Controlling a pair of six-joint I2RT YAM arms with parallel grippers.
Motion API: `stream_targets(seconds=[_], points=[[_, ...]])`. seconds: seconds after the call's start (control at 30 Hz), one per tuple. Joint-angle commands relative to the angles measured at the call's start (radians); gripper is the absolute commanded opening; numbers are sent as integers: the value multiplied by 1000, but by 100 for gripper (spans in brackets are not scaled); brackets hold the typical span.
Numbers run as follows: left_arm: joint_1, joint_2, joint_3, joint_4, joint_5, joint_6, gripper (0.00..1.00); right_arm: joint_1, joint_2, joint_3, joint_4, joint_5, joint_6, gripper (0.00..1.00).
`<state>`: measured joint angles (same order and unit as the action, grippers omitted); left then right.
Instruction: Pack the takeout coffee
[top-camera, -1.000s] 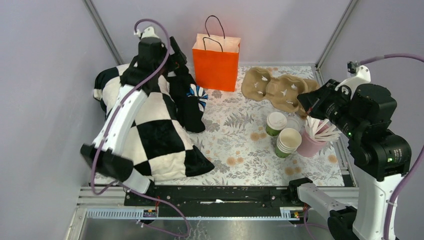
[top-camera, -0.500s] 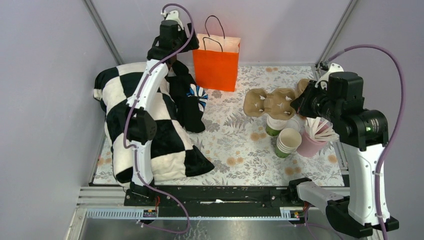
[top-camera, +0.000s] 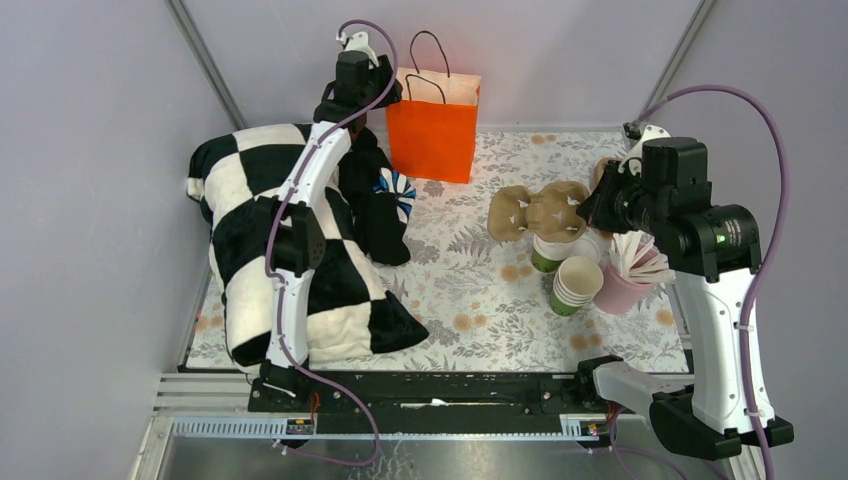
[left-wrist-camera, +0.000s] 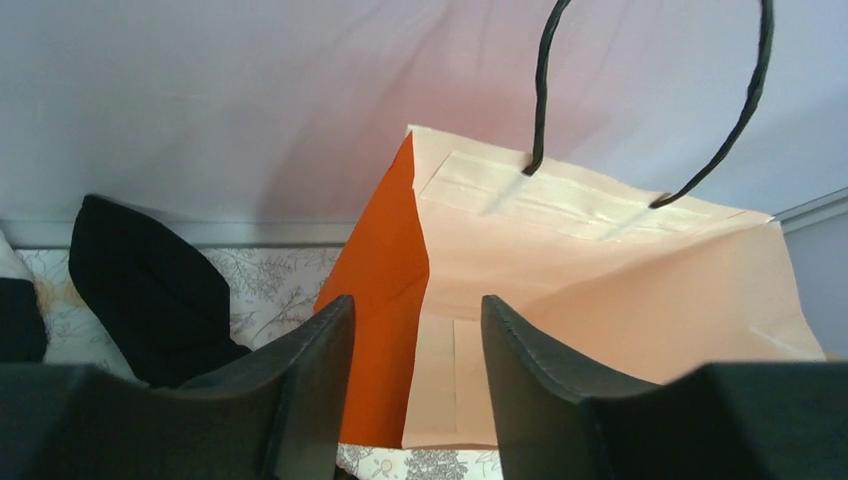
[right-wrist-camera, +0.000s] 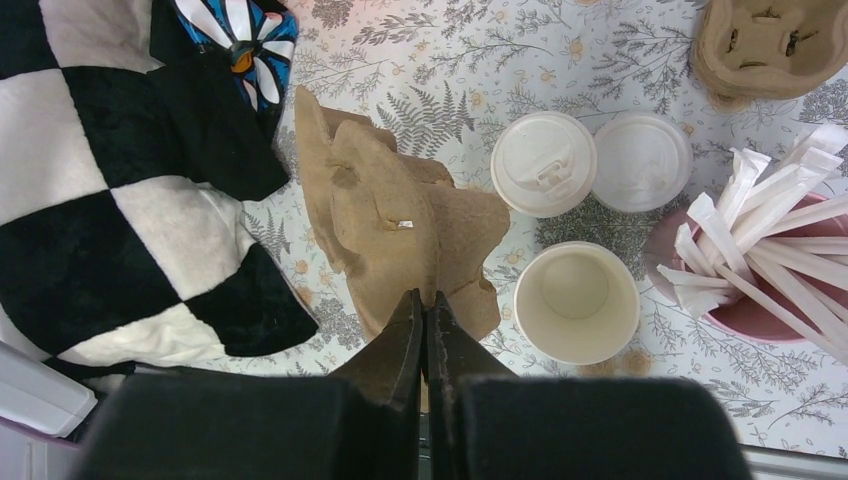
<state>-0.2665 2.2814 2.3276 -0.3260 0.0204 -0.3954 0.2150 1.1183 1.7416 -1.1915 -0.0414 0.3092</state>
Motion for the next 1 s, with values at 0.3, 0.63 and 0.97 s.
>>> stream_targets(seconds=[0.3,0.63,0.97], points=[[-31,57,117,145,-17,27,30,-3,5,18,5,36,-32,0],[-35,57,110,127,-98,84,18,-3,-7,8,3,37,-12,0],[-61,20,108,94,-128,75,0,-2,-10,9,22,36,17,0]])
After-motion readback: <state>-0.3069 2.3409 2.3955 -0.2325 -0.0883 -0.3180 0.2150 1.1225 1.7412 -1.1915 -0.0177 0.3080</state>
